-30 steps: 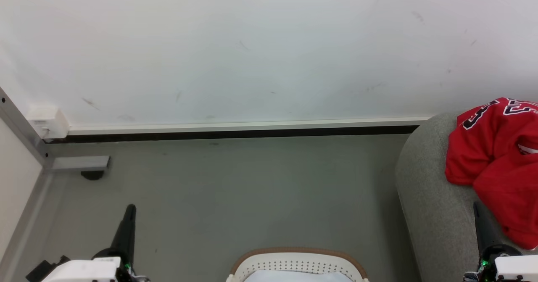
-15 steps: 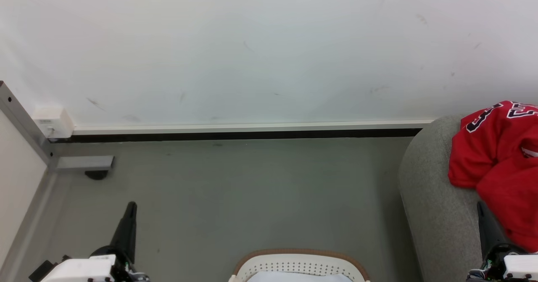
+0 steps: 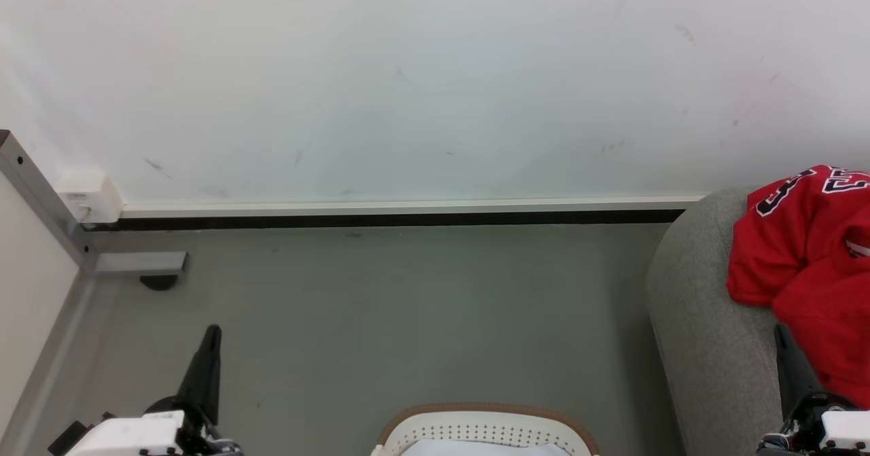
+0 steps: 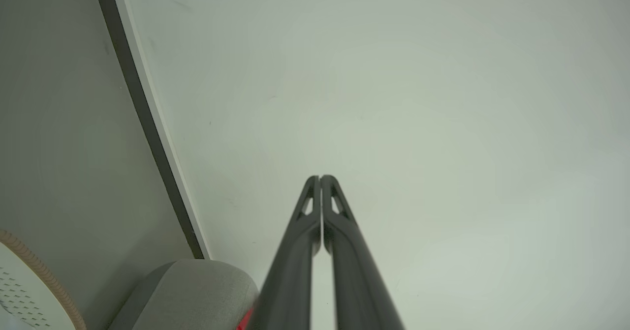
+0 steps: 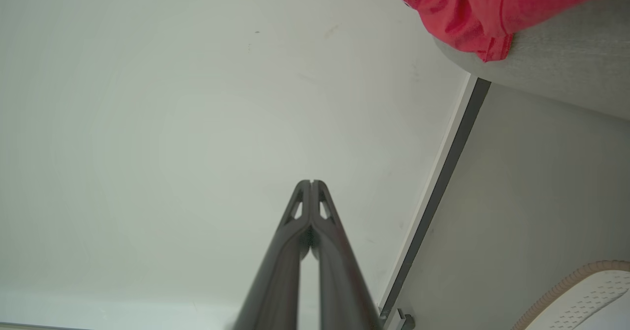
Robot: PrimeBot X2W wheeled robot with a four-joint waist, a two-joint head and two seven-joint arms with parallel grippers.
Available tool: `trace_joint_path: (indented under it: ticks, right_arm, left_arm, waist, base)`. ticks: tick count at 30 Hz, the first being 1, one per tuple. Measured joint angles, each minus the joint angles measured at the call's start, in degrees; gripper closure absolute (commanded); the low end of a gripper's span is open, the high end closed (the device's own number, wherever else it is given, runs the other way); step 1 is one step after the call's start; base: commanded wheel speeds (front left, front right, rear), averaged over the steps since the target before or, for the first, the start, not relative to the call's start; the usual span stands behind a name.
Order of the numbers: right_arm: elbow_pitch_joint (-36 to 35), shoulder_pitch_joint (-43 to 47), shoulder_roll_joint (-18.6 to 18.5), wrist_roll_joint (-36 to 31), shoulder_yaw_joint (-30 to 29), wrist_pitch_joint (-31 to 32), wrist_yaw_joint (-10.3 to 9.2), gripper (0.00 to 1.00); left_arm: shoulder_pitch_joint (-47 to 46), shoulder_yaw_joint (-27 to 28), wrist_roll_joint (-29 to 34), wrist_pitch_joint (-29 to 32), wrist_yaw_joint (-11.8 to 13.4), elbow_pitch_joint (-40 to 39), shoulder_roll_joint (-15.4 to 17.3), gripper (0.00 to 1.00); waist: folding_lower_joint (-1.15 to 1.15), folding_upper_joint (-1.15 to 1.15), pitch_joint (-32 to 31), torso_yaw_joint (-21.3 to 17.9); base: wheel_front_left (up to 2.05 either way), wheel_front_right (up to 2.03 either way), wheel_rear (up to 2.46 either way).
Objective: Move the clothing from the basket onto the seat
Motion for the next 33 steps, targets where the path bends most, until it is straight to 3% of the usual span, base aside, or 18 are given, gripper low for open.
trace_joint_path:
  ticks: [33]
  right_arm:
    - [-0.09, -0.01, -0.3, 0.25, 0.23, -0.24, 0.0, 1.0]
  left_arm:
    - [-0.01, 0.0, 0.0, 0.0, 0.01, 0.0, 0.0, 1.0]
  waist:
    - [0.0, 0.0, 0.0, -0.01]
  base:
    - [0.0, 0.0, 0.0]
